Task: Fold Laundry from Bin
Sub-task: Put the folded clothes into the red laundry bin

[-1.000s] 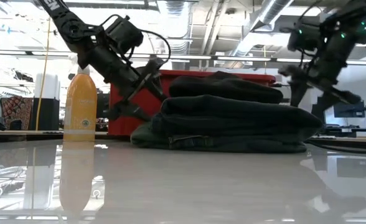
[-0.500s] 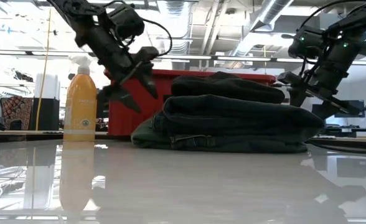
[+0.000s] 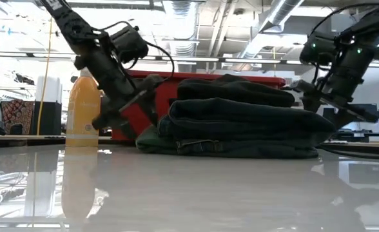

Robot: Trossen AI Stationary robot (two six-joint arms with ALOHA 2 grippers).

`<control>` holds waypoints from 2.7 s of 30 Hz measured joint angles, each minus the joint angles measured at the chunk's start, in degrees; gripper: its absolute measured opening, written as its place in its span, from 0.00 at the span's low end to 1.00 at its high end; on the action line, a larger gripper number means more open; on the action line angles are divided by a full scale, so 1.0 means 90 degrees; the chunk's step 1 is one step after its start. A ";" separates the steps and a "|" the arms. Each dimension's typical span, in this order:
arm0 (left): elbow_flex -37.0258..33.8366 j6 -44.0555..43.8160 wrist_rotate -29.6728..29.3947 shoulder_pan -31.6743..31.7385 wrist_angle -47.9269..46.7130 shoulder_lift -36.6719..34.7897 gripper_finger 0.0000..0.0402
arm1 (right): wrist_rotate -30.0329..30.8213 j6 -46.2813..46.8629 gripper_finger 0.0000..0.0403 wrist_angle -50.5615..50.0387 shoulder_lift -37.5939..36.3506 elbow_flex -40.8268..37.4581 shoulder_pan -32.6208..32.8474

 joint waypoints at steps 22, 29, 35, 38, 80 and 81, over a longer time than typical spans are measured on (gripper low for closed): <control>0.0437 -0.0519 0.0302 -0.0321 0.1346 0.1435 0.70 | 0.0348 0.1377 0.63 0.4110 0.2401 -0.0740 0.1175; 0.0479 -0.0785 0.0604 -0.0364 0.1932 0.1815 0.64 | 0.0065 0.1392 0.32 0.5422 0.3286 -0.0763 0.1202; 0.0687 -0.0803 0.0886 -0.0375 0.2166 0.2005 0.55 | -0.0180 0.1193 0.11 0.5899 0.3470 -0.0719 0.1274; 0.0819 -0.0762 0.1097 -0.0355 0.2238 0.2100 0.49 | -0.0295 0.1064 0.11 0.5908 0.3495 -0.0592 0.1279; 0.2886 0.0240 0.2493 0.0304 0.1644 0.0256 0.14 | -0.0972 -0.1155 0.11 0.2472 0.0465 0.2824 0.0578; 0.3099 0.0217 0.2495 0.0401 0.1461 0.0236 0.14 | -0.1046 -0.1193 0.11 0.2469 0.0607 0.3060 0.0414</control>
